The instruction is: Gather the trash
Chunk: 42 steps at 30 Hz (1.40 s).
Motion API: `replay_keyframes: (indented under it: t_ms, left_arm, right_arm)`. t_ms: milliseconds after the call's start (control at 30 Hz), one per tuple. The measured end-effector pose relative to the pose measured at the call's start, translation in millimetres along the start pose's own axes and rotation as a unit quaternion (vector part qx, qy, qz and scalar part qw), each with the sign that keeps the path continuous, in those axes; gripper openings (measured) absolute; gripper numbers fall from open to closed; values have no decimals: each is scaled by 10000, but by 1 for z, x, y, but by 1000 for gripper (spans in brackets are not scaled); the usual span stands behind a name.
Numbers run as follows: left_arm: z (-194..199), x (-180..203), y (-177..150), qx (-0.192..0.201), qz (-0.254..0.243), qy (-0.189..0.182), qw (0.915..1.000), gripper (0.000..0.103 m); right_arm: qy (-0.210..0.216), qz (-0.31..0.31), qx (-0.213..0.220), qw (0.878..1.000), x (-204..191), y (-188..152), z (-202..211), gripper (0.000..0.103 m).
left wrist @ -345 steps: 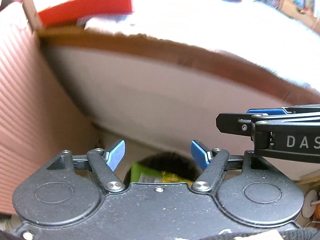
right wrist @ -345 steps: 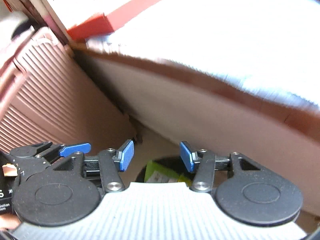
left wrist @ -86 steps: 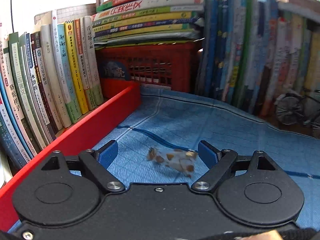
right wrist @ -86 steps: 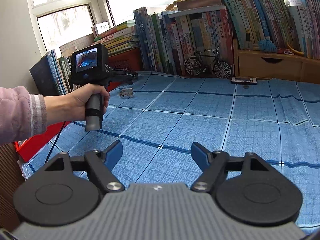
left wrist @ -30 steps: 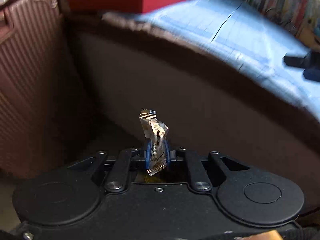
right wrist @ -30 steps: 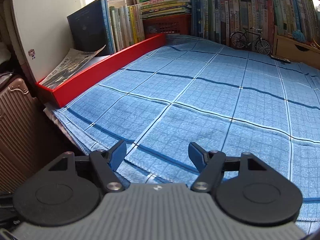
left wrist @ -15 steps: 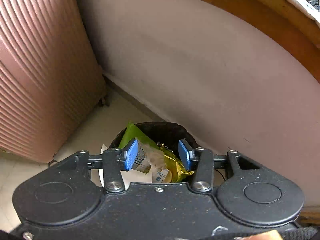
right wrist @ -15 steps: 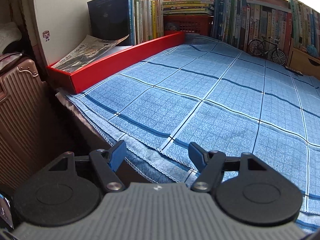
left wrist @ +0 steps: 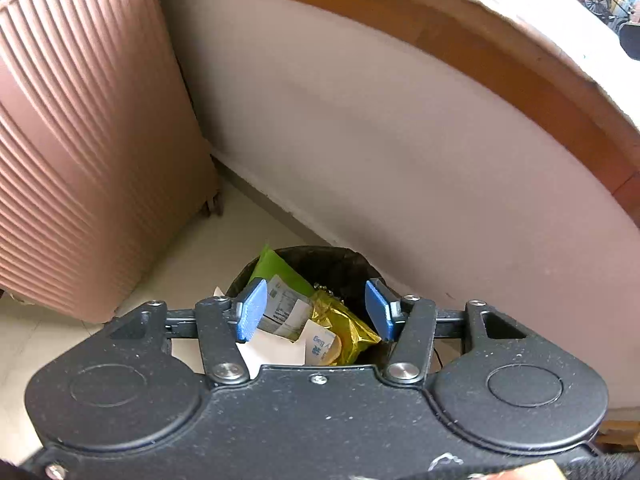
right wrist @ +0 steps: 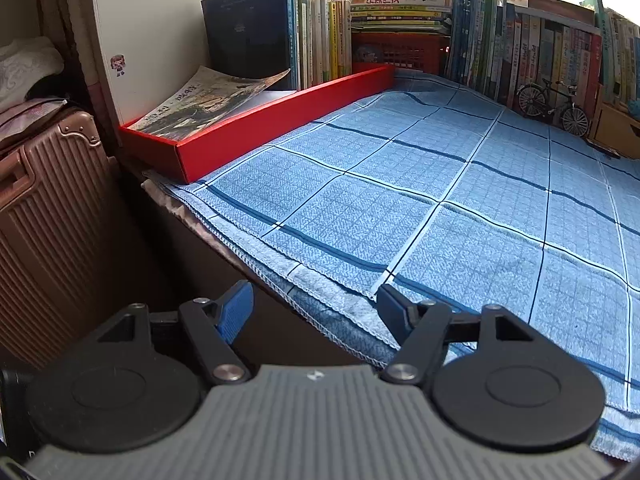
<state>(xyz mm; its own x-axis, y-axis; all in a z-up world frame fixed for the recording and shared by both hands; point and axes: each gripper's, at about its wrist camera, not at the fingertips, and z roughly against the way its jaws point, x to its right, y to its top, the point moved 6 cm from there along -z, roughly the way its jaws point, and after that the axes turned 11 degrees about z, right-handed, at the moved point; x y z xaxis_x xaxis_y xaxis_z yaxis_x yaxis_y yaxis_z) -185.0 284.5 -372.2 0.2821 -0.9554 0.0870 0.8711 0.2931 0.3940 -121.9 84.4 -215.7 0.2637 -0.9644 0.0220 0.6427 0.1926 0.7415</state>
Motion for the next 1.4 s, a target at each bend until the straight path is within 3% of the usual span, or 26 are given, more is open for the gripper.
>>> replay_keyframes:
  t_ms: [500,733,867,1000,1167,1233,1400]
  left_arm:
    - [26,-6,-9,-138,-103,2,9999,56]
    - [58,4,6,-148,-292,-174,9993,56]
    - [105,22,26,-90,-553,-315,9979,60]
    - [158,39,49,44,-777,-680,9946,77]
    - [225,58,75,27,-1443,-1119,9832,79]
    - [252,67,83,122,-1659,-1275,9778,86]
    - [294,98,94,540,-1993,-1474,9673,89]
  right_arm:
    - [324,152,-497,9981,-35,-45,13,80]
    - [242,21,-475,9986,-32,-41,28,80]
    - [44,-307,-401,9987,-19,-20,54,80]
    - [-286,-551,-286,9977,-7,5,95,82]
    - [-1115,-806,-140,9904,5,31,158,87]
    - [-1380,-1086,-106,9844,12,37,181,90]
    - [-1716,-1333,93,9761,24,44,213,94]
